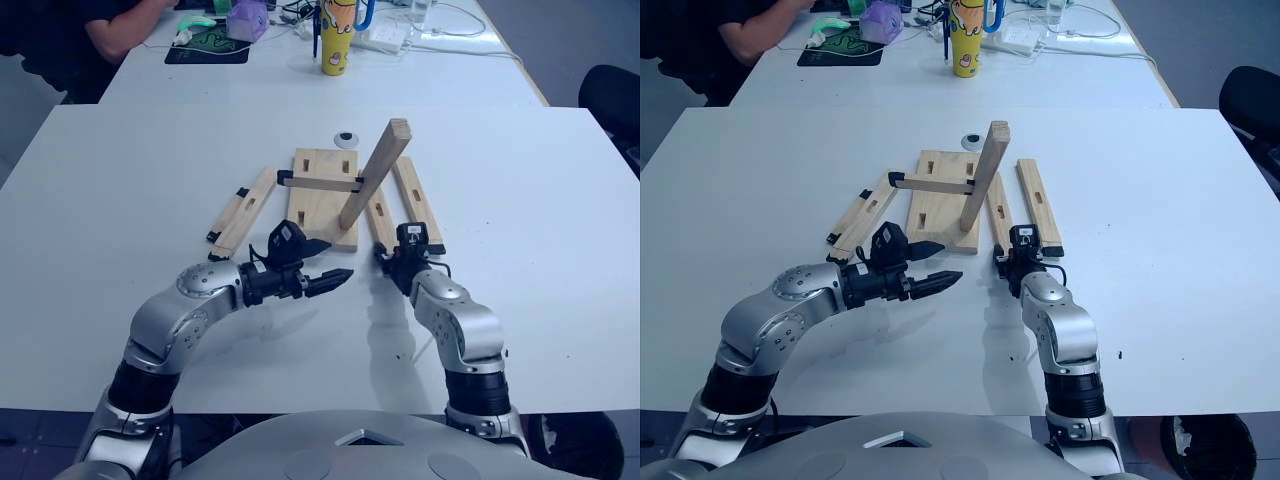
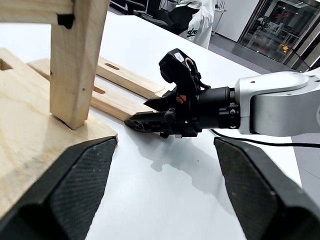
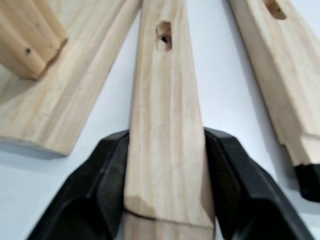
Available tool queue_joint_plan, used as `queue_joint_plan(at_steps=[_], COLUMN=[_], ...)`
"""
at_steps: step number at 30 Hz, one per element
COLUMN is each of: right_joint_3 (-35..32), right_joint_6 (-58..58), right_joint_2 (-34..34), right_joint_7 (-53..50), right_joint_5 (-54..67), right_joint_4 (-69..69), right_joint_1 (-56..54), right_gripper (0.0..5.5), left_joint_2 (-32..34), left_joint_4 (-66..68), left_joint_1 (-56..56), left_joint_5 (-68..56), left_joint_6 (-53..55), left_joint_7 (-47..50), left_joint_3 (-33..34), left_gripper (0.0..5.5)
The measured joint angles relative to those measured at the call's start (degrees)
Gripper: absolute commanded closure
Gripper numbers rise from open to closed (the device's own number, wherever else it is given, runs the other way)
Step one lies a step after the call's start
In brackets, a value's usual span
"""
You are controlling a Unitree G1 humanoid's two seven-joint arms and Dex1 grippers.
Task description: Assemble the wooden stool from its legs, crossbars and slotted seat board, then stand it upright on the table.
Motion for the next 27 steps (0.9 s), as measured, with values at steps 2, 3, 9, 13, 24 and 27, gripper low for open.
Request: queue_joint_plan(at_steps=[2,3,9,13,24,27], right_joint_3=[0.11,0.06,-5.79,-13.07,-36.42,-37.54], right_joint_6=[0.21,0.19,-3.91,-8.07,9.99,15.46], right_joint_2=[-0.86,-1.11,-1.50,-6.08,-14.81,-19.46], right_joint_7=[0.73,0.98,1.15,3.97,23.47,26.73], right_joint_5=[-0.06,-0.05,0.17,2.52,52.84,67.26], right_joint_4=[0.59,1.01,2.40,-2.58,4.75,6.49], right_joint_1=[-0.76,-1.12,-2.38,-8.52,-24.96,-24.95], right_gripper=[3.43,3.43,3.43,3.43,3.43,3.43], left_joint_2=[-0.26,-0.54,-1.90,-2.48,-4.52,-4.21], left_joint_4=[0.07,0.44,2.03,1.73,0.21,0.97], left_joint_1=[0.14,0.13,0.01,0.42,-0.10,-1.13], left_joint_5=[1.19,1.88,1.73,-1.48,-21.94,-28.68], left_joint_6=[-1.28,-2.28,-4.21,-4.15,1.42,3.38], left_joint_7=[1.04,1.63,2.34,1.80,0.62,0.59], left_joint_3=[0.02,0.09,2.58,5.32,16.10,19.22], left_gripper=[1.89,1.89,1.47,0.85,0.27,0.27])
